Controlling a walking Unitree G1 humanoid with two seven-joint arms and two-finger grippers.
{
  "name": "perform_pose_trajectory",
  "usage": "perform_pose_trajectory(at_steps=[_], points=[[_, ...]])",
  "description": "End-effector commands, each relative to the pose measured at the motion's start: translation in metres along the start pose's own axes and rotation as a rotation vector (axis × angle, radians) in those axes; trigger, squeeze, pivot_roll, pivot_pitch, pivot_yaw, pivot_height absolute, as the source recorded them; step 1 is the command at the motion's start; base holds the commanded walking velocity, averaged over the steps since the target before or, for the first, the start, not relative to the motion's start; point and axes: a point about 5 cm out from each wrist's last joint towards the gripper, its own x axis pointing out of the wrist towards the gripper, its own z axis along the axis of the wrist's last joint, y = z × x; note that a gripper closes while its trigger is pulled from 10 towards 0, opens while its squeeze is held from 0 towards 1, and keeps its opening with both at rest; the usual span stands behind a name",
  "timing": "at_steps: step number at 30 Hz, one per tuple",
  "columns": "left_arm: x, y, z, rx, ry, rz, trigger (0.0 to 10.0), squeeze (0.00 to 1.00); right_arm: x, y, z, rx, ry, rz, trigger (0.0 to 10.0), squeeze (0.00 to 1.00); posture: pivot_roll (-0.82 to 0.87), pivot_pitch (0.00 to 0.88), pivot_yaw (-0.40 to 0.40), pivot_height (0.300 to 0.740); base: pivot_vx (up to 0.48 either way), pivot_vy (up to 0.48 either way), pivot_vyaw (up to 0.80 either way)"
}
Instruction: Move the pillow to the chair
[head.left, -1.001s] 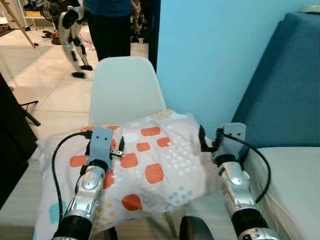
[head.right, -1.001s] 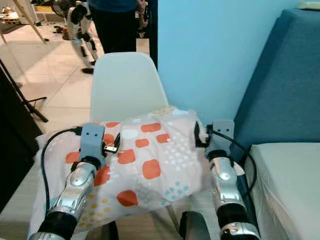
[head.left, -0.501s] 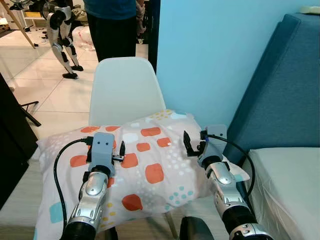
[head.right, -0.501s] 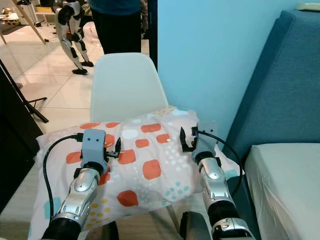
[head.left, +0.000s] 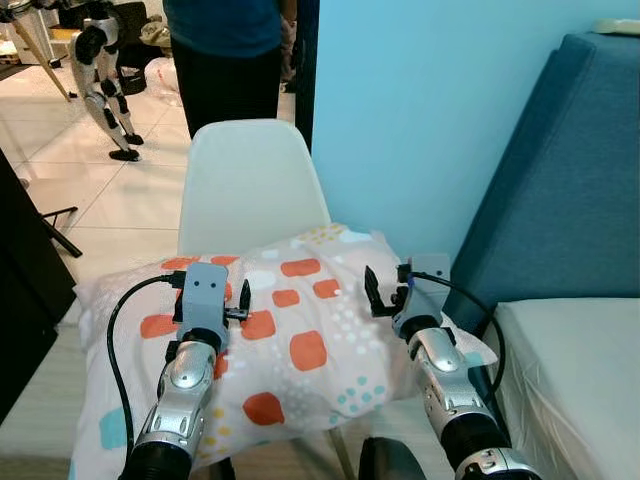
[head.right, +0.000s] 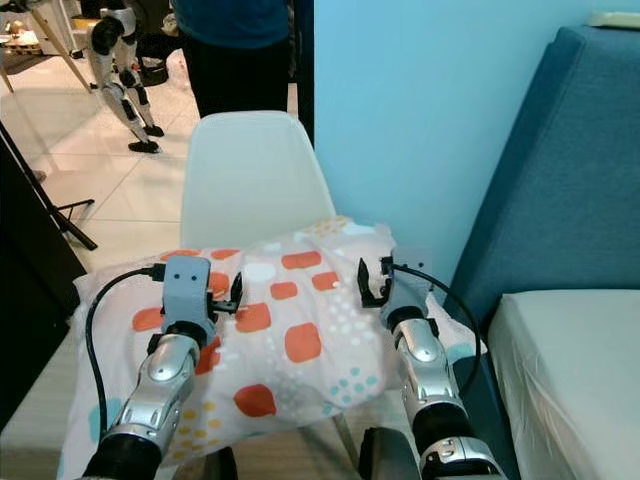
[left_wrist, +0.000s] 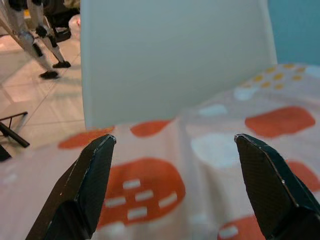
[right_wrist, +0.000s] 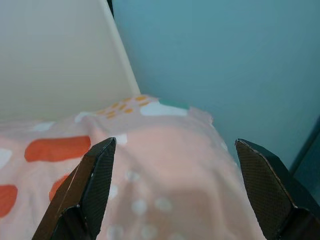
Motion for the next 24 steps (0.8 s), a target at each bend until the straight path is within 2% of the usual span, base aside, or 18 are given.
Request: perform_pose_trajectory(at_steps=[1,16,24], points=[[-0.0010,0.0011,-0.0002,0.007,0.003,0.001,10.0,0.00,0.0012,0.0032,-0.0002,0.005,-0.002,0.009,10.0,0.00,0.04,0.000,-0.088,0.650,0.000,0.000,0.00],[0.0002,0.0032,0.0026,0.007,-0.001,0.001,10.0,0.00,0.0026,0.0066,0.0003,0.011,-0.007,0.018,10.0,0.00,0.04,0.000,-0.085,0.715,0.000,0.000,0.00],[-0.0001,0.0032,0.0026,0.008,0.000,0.000,10.0,0.00,0.0026,0.0064,0.0004,0.014,-0.009,0.015,10.0,0.00,0.05,0.000,-0.081,0.730,0.000,0.000,0.00]])
